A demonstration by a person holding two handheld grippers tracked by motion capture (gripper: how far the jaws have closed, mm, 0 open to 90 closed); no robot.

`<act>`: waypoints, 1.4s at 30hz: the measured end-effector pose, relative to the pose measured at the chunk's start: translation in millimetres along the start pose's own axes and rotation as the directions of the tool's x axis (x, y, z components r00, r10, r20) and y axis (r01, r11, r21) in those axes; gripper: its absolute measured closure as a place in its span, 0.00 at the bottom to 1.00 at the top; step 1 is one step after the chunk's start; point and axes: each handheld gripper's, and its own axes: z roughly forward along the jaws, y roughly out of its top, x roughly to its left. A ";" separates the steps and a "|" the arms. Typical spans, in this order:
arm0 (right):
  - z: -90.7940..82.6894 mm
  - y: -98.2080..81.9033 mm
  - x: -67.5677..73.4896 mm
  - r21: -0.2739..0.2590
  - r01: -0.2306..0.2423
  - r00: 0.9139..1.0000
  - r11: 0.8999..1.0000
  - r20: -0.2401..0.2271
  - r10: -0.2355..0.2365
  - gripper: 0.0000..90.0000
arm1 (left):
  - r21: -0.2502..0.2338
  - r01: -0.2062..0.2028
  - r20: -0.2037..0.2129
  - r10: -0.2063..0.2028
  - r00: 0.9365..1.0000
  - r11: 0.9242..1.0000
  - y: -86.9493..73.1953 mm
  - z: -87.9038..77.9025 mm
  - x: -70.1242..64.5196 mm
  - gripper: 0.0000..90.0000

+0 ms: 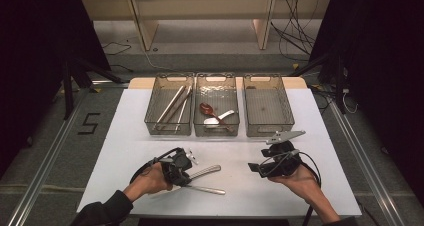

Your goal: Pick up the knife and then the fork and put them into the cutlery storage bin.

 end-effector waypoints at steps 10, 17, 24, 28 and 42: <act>2.0 1.4 2.8 -0.002 0.008 1.000 1.000 -0.010 -0.008 0.34 | -0.001 -0.004 -0.004 0.004 1.000 1.000 -0.6 -0.9 -0.2 0.89; 12.5 10.8 13.1 -0.002 0.046 0.998 0.999 -0.051 -0.046 0.34 | -0.009 -0.005 0.030 0.005 1.000 1.000 0.8 -4.1 0.0 0.89; 36.7 23.9 31.8 0.030 0.136 0.985 0.990 -0.106 -0.133 0.34 | -0.036 -0.019 0.039 0.020 0.999 0.999 2.5 -10.1 -1.9 0.90; 53.1 28.7 41.1 0.062 0.179 0.977 0.982 -0.127 -0.170 0.35 | -0.045 -0.026 0.035 0.027 0.999 0.999 3.5 -12.0 -4.6 0.90; 83.9 39.1 58.4 0.107 0.281 0.949 0.954 -0.182 -0.259 0.36 | -0.055 -0.075 0.019 0.076 0.997 0.996 7.2 -17.3 -13.8 0.91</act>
